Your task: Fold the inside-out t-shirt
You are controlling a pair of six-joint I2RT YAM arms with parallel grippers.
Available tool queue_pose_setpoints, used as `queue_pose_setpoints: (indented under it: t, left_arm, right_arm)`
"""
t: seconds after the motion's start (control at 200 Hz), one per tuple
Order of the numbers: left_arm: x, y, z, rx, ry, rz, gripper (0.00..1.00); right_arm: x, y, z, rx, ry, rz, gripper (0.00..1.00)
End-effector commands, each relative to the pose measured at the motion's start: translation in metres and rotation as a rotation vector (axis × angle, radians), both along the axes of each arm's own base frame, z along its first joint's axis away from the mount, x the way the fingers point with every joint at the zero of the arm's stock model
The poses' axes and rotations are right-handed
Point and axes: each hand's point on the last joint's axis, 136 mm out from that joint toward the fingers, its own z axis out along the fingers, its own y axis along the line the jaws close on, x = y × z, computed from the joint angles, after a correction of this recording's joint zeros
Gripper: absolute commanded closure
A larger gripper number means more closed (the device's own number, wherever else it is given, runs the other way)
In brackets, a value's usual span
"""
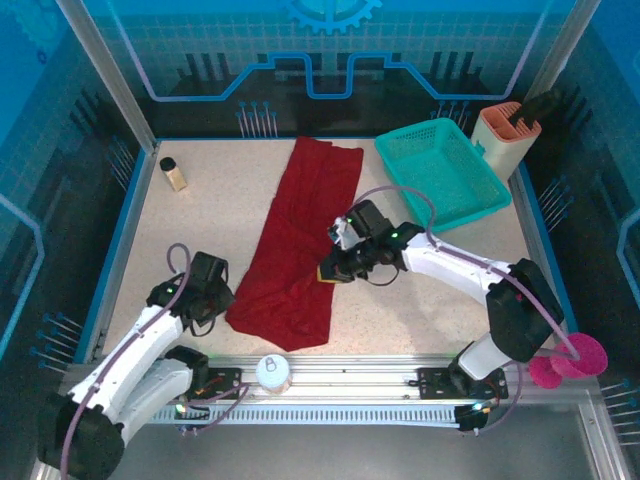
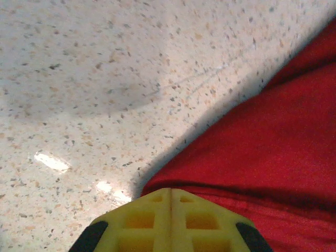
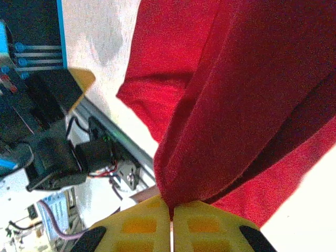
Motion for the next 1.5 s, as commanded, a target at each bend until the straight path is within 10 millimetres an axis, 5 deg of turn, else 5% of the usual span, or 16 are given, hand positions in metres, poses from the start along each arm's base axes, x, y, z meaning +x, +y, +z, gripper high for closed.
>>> queue_pose_setpoints:
  t: [0.0,0.05,0.12,0.155,0.28,0.375,0.505,0.73,0.886,1.101,1.356,1.496]
  left_arm:
    - [-0.021,0.012,-0.012,0.007,0.055,0.095,1.00]
    - [-0.018,0.004,-0.015,-0.026,0.038,0.053,1.00]
    - [-0.006,-0.021,-0.015,-0.134,-0.003,-0.053,0.61]
    - [0.001,-0.039,-0.012,-0.208,-0.023,-0.123,0.50]
    - [0.007,-0.070,-0.006,-0.272,0.037,-0.247,0.38]
    - [0.006,-0.072,-0.007,-0.189,0.112,-0.282,0.37]
    - [0.001,-0.060,-0.024,-0.096,0.193,-0.260,0.38]
    - [-0.003,-0.057,-0.034,-0.078,0.229,-0.220,0.35]
    - [-0.006,-0.046,-0.046,-0.030,0.260,-0.153,0.30]
    - [-0.006,-0.039,-0.058,-0.015,0.289,-0.047,0.24]
    - [0.000,-0.040,-0.022,-0.097,0.194,0.076,0.24]
    - [0.005,-0.064,-0.018,-0.210,0.183,0.044,0.23]
  right_arm:
    - [-0.026,0.003,-0.032,-0.070,0.100,-0.003,0.87]
    - [-0.039,-0.006,-0.055,-0.141,0.125,-0.014,0.79]
    - [-0.054,-0.018,-0.083,-0.215,0.181,-0.026,0.63]
    - [-0.064,-0.032,-0.100,-0.261,0.218,-0.037,0.56]
    - [-0.041,-0.060,-0.102,-0.298,0.154,-0.109,0.49]
    - [-0.006,-0.063,-0.080,-0.238,0.070,-0.113,0.44]
    - [0.049,-0.040,-0.045,-0.162,-0.090,-0.029,0.44]
    - [0.109,-0.033,-0.077,-0.317,-0.266,0.027,0.47]
    - [0.126,-0.031,-0.099,-0.368,-0.331,0.079,0.49]
    - [0.144,-0.023,-0.095,-0.392,-0.452,0.110,0.57]
    - [0.149,-0.013,-0.091,-0.368,-0.487,0.168,0.65]
    - [0.145,-0.014,-0.099,-0.382,-0.470,0.199,0.62]
